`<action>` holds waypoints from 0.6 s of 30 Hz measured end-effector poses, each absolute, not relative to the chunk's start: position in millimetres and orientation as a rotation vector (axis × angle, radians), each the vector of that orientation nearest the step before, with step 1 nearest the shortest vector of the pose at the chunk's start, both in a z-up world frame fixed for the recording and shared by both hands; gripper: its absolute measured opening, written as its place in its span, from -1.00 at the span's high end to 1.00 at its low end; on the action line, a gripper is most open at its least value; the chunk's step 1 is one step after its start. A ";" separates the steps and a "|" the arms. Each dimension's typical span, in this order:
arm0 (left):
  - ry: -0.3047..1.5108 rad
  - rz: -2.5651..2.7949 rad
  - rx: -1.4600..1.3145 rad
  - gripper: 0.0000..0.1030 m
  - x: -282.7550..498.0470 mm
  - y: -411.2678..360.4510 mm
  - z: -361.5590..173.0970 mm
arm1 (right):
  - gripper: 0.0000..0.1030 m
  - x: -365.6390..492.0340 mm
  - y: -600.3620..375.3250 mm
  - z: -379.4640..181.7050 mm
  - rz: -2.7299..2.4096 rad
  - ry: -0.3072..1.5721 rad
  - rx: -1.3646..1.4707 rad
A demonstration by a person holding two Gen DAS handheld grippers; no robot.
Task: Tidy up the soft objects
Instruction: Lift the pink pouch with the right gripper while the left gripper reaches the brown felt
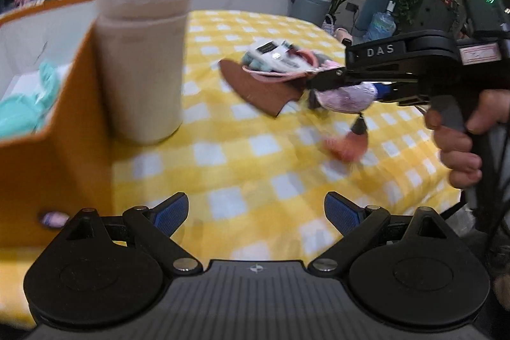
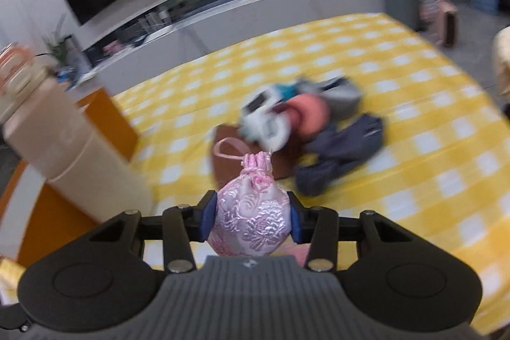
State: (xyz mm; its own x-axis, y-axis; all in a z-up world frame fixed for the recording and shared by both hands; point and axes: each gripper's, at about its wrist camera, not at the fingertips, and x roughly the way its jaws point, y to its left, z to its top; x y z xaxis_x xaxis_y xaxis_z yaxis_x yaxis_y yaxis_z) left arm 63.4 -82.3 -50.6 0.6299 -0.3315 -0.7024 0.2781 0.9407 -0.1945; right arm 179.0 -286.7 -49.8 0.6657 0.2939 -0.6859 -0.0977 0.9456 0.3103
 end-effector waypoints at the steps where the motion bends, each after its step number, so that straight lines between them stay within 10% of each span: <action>1: 0.804 -0.338 -0.041 -1.00 67.9 -89.9 -51.0 | 0.13 177.4 -290.4 -45.3 0.197 0.803 0.240; 18: 0.707 -0.213 0.052 -1.00 160.8 -153.0 -71.3 | 0.12 138.2 -378.0 -7.3 0.024 0.602 0.338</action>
State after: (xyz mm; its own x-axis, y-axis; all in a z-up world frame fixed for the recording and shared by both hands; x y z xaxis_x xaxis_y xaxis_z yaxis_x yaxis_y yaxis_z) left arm 160.8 -153.0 -71.3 0.7398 -0.1766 -0.6493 0.2115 0.9771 -0.0248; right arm 138.2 -378.0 -7.3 0.8256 0.1199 -0.5514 0.0756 0.9448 0.3187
